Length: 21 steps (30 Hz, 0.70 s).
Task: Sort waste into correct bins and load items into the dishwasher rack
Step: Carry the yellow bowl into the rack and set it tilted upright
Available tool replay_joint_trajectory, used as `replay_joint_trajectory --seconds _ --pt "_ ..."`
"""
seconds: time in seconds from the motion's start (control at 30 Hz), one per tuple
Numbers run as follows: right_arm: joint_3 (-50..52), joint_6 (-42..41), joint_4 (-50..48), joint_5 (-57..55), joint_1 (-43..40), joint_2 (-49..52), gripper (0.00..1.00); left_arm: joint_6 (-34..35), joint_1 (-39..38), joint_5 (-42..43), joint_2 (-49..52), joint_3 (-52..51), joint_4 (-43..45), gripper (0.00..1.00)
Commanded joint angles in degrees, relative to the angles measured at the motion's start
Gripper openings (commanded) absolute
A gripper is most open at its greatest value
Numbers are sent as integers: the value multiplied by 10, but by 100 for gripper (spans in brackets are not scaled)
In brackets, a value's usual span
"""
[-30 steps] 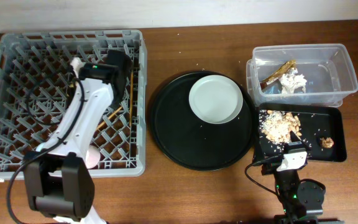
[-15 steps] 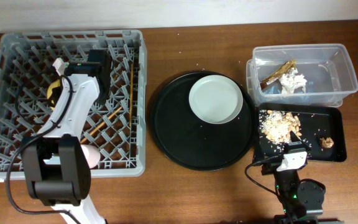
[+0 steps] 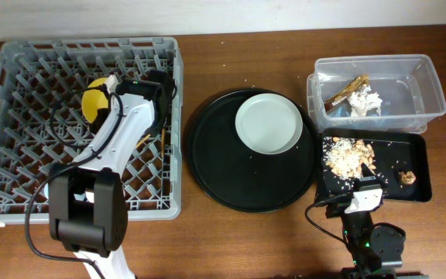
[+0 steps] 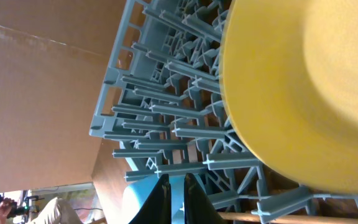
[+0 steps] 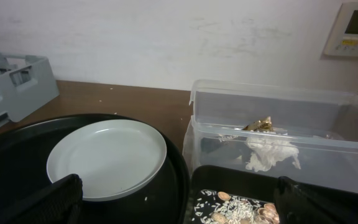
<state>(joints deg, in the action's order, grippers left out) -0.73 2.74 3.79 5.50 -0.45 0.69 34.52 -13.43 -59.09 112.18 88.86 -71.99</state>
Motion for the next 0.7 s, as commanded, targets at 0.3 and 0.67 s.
replay_joint_trajectory --seconds 0.3,0.67 --pt "4 -7 0 3 -4 -4 98 -161 219 603 -93 134 118 99" --pt "4 -7 0 3 -4 -4 99 -192 313 798 65 134 122 48"
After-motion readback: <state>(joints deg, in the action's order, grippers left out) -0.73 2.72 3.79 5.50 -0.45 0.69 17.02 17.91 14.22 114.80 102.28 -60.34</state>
